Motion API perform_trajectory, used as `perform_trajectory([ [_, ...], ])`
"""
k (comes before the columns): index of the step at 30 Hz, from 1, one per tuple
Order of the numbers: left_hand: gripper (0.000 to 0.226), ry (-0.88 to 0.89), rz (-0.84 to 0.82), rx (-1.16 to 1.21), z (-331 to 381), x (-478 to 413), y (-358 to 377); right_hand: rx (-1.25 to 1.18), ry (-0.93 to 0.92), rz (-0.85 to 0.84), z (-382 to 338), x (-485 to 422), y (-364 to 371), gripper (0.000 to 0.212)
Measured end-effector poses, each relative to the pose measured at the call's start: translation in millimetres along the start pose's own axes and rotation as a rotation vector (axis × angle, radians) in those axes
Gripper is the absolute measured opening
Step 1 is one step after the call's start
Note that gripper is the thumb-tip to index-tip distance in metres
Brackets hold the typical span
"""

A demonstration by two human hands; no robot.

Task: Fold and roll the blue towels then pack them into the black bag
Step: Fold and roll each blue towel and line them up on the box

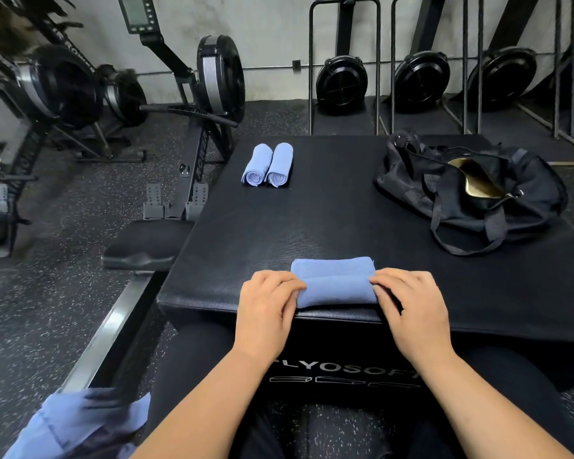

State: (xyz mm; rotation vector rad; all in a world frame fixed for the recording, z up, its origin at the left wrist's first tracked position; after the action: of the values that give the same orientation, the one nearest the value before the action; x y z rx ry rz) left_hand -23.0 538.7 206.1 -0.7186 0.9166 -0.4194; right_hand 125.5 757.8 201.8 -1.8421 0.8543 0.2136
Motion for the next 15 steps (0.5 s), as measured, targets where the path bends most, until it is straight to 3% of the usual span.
perform_trajectory([
  [6, 0.045, -0.156, -0.198, 0.035, -13, 1, 13, 0.05, 0.065, -0.198, 14, 1, 16, 0.045],
  [11, 0.037, -0.361, -0.214, 0.275, -22, 4, 12, -0.111, 0.123, -0.206, 20, -2, 13, 0.034],
  [15, 0.028, -0.404, -0.229, 0.315, -24, 8, 15, -0.184, 0.149, -0.176, 23, -2, 12, 0.033],
])
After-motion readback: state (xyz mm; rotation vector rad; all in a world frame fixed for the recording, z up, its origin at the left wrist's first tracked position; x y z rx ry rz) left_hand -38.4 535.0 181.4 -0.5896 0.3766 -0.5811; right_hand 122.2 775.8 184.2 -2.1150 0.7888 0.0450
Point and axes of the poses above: each hand's wrist, its own x-axis away from the middle knuckle, its own y-axis out of the palm, z = x × y, the point moved 7 cm from there along -x, towards the middle knuckle, and after that the axes turned 3 degrees about -z, right-handed, at the moved point
